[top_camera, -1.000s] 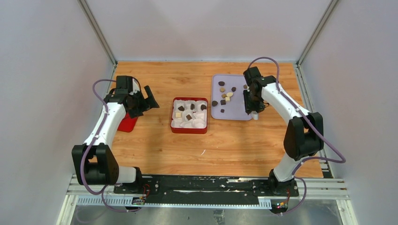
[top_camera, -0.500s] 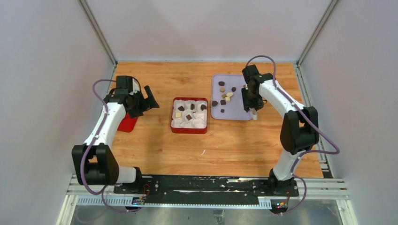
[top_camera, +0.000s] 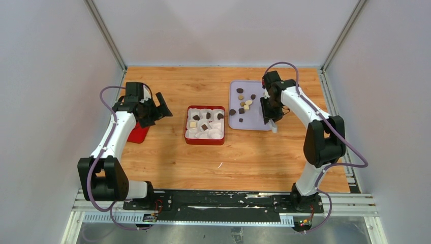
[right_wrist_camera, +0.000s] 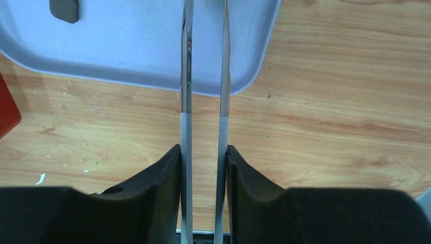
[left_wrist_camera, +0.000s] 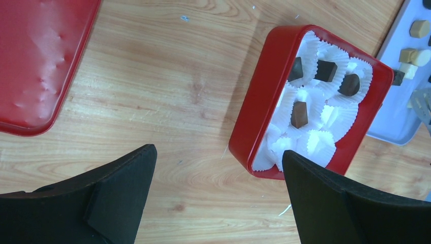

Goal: Pack the chocolate

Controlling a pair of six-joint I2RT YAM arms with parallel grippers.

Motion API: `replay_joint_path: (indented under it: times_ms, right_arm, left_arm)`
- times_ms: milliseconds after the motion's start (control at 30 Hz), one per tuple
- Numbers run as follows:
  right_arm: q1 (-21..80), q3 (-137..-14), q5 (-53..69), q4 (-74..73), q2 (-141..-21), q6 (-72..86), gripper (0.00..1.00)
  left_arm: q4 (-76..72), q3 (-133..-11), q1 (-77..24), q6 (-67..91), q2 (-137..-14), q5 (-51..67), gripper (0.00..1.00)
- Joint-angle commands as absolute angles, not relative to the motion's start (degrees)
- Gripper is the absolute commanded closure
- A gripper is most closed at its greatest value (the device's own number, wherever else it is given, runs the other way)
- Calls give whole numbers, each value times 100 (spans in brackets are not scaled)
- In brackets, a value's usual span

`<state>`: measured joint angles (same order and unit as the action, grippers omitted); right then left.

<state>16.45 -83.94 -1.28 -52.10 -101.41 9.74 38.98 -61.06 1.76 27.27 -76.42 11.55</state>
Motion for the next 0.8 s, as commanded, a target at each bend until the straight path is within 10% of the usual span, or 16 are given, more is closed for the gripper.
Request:
replay_joint_path:
  times_ms: [0, 767]
  right_arm:
    - [1636, -8605, 82, -5544, -9814, 1043, 100]
    - [4152, -9829, 548, -5852, -10171, 856, 100]
  left_arm:
    - [3792, -6091, 202, 2764, -7584, 1197, 0]
    - [3771, -6094, 202, 2772, -7561, 1217, 0]
